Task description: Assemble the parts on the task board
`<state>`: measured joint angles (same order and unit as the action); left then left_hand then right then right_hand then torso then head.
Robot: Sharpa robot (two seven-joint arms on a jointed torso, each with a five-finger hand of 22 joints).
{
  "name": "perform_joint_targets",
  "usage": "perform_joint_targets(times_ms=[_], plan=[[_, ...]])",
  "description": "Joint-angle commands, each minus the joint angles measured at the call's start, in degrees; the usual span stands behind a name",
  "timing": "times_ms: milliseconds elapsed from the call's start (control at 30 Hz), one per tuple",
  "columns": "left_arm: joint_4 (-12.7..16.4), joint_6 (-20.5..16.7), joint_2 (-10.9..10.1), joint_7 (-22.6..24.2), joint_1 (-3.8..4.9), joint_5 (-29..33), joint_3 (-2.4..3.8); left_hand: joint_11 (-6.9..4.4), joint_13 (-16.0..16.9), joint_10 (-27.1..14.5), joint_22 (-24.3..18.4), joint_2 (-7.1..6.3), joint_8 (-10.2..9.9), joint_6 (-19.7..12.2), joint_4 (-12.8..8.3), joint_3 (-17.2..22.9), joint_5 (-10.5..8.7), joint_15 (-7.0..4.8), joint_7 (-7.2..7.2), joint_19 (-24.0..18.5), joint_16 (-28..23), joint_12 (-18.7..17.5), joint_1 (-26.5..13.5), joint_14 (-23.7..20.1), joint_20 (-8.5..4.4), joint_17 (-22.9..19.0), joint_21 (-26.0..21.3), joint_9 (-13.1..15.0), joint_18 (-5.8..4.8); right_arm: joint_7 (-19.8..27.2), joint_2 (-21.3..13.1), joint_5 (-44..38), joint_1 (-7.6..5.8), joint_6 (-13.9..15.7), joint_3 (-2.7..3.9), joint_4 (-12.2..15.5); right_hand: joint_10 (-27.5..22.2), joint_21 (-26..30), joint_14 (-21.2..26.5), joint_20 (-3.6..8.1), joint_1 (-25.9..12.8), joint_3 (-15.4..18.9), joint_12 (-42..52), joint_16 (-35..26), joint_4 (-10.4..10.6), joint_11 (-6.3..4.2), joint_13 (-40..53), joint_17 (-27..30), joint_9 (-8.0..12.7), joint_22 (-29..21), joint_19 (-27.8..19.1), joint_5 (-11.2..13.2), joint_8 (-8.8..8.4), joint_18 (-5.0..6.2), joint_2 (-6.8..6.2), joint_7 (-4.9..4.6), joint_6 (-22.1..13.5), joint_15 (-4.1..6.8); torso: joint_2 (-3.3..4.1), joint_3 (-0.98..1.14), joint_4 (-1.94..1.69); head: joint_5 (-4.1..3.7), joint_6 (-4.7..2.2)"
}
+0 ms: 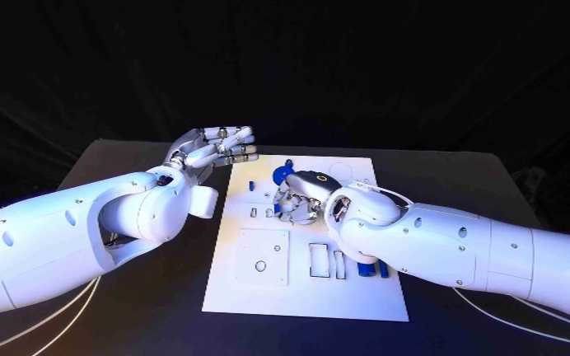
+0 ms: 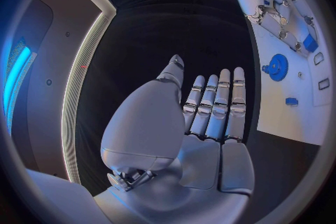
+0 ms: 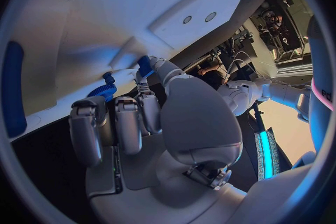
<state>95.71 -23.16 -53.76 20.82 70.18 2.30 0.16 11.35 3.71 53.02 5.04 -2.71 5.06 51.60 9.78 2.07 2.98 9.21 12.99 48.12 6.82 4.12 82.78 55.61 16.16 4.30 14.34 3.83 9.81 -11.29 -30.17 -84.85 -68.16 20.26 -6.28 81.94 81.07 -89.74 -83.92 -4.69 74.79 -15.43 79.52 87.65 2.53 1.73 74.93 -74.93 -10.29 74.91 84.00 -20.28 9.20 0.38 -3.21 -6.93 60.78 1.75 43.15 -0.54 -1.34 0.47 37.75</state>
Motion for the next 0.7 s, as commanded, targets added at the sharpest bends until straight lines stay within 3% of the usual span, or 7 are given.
perform_joint_targets(times_ms=[33,700], plan=[[0.1,1.1,0.1,0.2,0.02,0.0,0.03,-0.09,0.0,-0.3,-0.1,0.23,-0.4,0.3,-0.3,0.0,-0.06,0.04,0.09,0.4,-0.3,-0.2,0.2,0.3,0.03,0.0,0.2,0.0,0.72,-0.6,0.1,-1.3,0.24,-1.4,-0.06,-0.1,-0.1,-0.3,-4.9,0.42,-0.2,-0.1,-0.3,0.1,0.2,-0.02,3.4,-10.0,0.0,15.1,6.0,0.4,0.24,-0.38,-0.31,0.62,1.0,0.36,0.00,0.00,-0.06,0.02,0.13],[0.1,1.1,-0.1,0.1,0.02,0.0,0.03,-0.12,0.0,-0.2,-0.1,0.29,-0.4,0.3,-0.3,0.0,-0.06,0.03,0.02,0.4,-0.3,-0.2,0.1,0.3,0.04,0.0,0.2,0.0,0.72,-1.2,0.4,-1.7,0.40,-3.0,-0.07,-0.6,-1.0,-0.2,-4.8,0.24,-1.0,0.1,-1.3,-0.1,0.5,0.38,2.5,-9.7,0.2,15.0,5.9,1.2,-0.45,-0.35,-1.07,0.12,-0.2,0.07,-0.03,-0.01,-0.03,0.18,0.26]])
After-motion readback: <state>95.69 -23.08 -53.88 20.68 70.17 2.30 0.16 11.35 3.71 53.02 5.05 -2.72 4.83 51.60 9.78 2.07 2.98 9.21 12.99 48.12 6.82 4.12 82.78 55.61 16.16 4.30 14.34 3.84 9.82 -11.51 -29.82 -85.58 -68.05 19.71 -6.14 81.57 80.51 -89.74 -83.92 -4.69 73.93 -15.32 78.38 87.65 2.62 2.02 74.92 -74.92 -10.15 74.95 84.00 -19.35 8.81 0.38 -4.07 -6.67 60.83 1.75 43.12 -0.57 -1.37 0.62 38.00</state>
